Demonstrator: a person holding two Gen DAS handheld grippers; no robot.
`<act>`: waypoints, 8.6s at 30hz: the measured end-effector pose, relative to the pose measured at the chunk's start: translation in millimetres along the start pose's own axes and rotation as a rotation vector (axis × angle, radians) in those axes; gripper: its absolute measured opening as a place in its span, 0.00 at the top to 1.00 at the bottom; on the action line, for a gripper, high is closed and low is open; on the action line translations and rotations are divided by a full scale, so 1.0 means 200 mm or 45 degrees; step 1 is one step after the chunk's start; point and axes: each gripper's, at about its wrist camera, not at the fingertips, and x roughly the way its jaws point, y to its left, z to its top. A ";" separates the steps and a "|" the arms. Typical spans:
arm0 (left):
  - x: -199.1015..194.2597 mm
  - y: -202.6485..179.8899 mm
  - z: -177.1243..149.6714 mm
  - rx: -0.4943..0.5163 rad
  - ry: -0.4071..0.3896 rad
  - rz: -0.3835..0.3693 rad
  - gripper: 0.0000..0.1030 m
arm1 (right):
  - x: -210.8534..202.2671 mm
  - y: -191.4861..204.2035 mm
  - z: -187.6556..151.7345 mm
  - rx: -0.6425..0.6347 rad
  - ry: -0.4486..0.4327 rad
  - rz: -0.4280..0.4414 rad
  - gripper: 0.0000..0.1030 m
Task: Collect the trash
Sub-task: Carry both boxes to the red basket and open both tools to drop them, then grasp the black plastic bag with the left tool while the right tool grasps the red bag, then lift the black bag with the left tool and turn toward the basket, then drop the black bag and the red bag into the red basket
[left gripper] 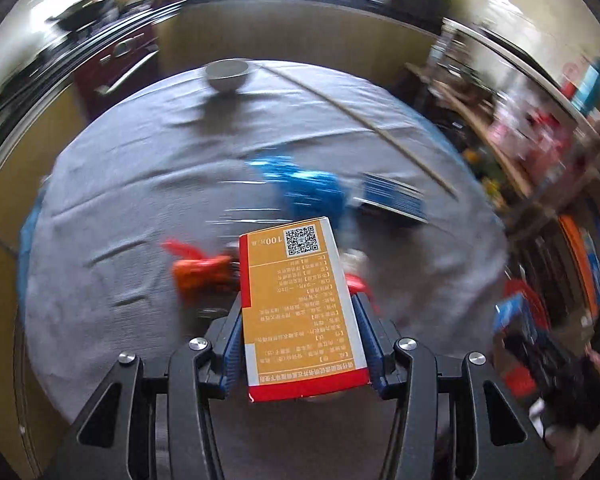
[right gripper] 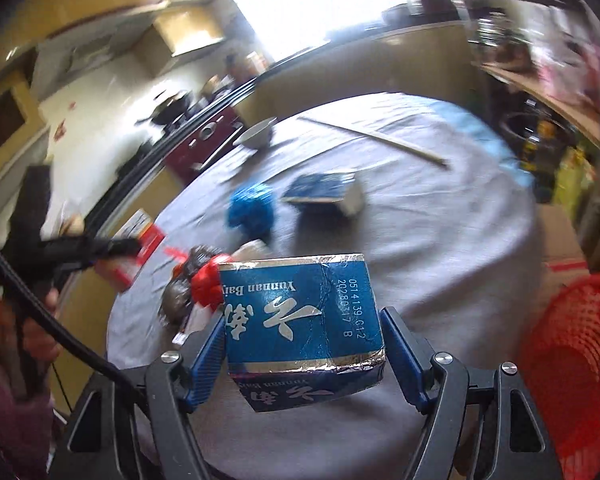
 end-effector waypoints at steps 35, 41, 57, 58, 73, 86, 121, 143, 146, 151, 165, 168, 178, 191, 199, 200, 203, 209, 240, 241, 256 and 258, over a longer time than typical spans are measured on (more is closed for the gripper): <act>0.44 -1.55 -0.27 0.652 0.232 -0.388 0.37 | -0.79 -1.15 -0.30 0.699 -0.284 -0.311 0.23; 0.26 -1.24 -0.27 0.592 0.110 -0.295 0.37 | -0.71 -1.08 -0.26 0.676 -0.243 -0.305 0.22; -0.08 -0.11 -0.36 0.099 -0.094 0.064 0.33 | -0.72 -1.05 -0.21 0.799 -0.286 -0.100 0.20; -0.08 -0.05 -0.38 0.066 -0.094 0.090 0.33 | -0.72 -1.03 -0.20 0.770 -0.285 -0.108 0.20; -0.03 0.29 -0.39 -0.124 -0.078 0.038 0.33 | -0.29 -0.59 -0.05 0.462 -0.049 -0.015 0.20; 0.35 0.40 -0.18 -0.268 0.065 -0.209 0.57 | -0.01 -0.25 0.00 0.268 0.080 0.084 0.20; 0.09 0.60 -0.46 -0.278 -0.040 -0.135 0.71 | 0.70 0.30 0.01 -0.021 0.247 0.249 0.43; 0.27 0.60 -0.29 -0.217 0.032 -0.094 0.75 | 0.41 0.18 0.00 0.036 0.138 0.255 0.43; 0.16 0.56 -0.27 -0.188 -0.037 -0.071 0.79 | 0.36 0.19 0.00 0.011 0.106 0.251 0.43; -0.07 0.49 -0.22 -0.157 -0.187 -0.075 0.94 | 0.25 0.19 0.02 -0.029 0.024 0.242 0.43; 0.04 0.41 -0.24 -0.086 -0.118 -0.024 0.48 | 0.06 0.01 0.00 0.042 -0.055 0.203 0.43; 0.15 0.41 -0.24 -0.074 -0.088 -0.002 0.48 | 0.05 -0.04 0.00 0.067 -0.055 0.196 0.43; 0.38 0.45 -0.24 -0.080 -0.010 0.049 0.59 | 0.04 -0.09 0.00 0.091 -0.065 0.180 0.43; 0.00 0.23 -0.24 -0.023 -0.245 0.000 0.68 | -0.08 -0.18 0.00 0.121 -0.136 0.127 0.43; -0.16 -0.14 -0.21 0.149 -0.329 -0.134 0.68 | -0.28 -0.29 0.01 0.152 -0.226 0.085 0.43; -0.16 -0.19 -0.21 0.170 -0.330 -0.156 0.68 | -0.30 -0.30 0.01 0.155 -0.238 0.080 0.43; -0.16 -0.37 -0.19 0.246 -0.324 -0.228 0.68 | -0.39 -0.36 0.00 0.167 -0.272 0.057 0.43; -0.09 -0.72 -0.17 0.400 -0.271 -0.349 0.68 | -0.56 -0.52 -0.05 0.235 -0.331 -0.010 0.43; 0.37 -1.70 -0.39 0.800 0.054 -0.407 0.43 | -0.82 -1.26 -0.38 0.758 -0.352 -0.089 0.36; 0.35 -1.68 -0.39 0.794 0.034 -0.373 0.42 | -0.82 -1.25 -0.38 0.753 -0.353 -0.087 0.36; -0.07 -1.23 -0.34 0.635 -0.300 0.092 0.26 | -0.72 -0.82 -0.21 0.522 -0.321 -0.022 0.36; -0.13 -1.16 -0.35 0.596 -0.331 0.123 0.25 | -0.72 -0.73 -0.19 0.475 -0.320 -0.012 0.36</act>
